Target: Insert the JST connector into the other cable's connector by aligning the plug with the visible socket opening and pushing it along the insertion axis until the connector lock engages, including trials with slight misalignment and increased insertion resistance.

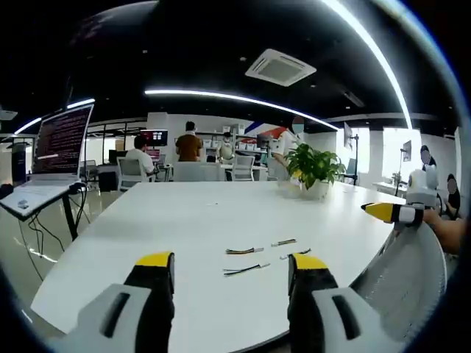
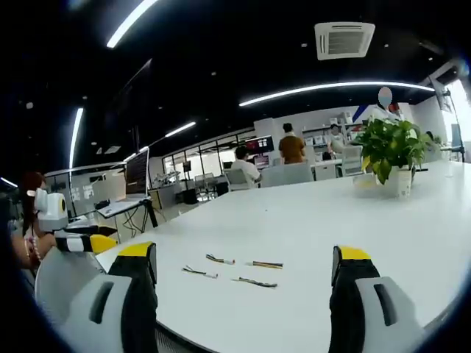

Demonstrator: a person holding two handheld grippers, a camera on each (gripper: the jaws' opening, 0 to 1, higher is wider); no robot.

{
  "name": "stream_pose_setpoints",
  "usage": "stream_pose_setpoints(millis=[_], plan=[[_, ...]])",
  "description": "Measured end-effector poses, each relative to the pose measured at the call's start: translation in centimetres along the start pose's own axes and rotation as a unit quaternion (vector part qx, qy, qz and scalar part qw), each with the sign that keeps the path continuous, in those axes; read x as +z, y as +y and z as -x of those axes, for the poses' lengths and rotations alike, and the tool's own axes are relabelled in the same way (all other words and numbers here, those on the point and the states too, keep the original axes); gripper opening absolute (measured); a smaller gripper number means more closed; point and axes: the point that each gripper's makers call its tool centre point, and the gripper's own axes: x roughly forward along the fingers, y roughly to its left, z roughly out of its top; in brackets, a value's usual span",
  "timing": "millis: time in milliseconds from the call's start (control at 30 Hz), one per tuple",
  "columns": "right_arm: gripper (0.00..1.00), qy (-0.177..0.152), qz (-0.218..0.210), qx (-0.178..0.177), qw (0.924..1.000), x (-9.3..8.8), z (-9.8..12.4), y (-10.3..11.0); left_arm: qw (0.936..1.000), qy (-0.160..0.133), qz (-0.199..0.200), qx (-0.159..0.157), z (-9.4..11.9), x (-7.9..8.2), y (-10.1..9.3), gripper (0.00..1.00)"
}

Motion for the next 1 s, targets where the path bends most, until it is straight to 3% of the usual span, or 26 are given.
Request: stream_pose_setpoints(millis=[333,500,867,1000], plan=[[0.98,-0.005,-0.002,0.0,1.0,0.16,-0.02,-0.02,1.0,0.001,0.001,0.0,-0.02,0.0,-0.02,0.58],[0.99,-0.002,-0.007,0.002,1.0,0.05,-0.07,-0.02,0.9997,0.024,0.003,-0.001,-0.11,-0.62,-0.09,0.61],[0.99,-0.007,-0.007,0.0,1.0,0.21,0.01,0.01,1.0,0.0,0.003,0.003,-0.01,0.02,0.07,0.59],[0.99,0.0,-0.006,0.0,1.0,0.06,-0.06,0.03,1.0,0.004,0.003,0.002,-0.04,-0.01,-0.03,0.59]])
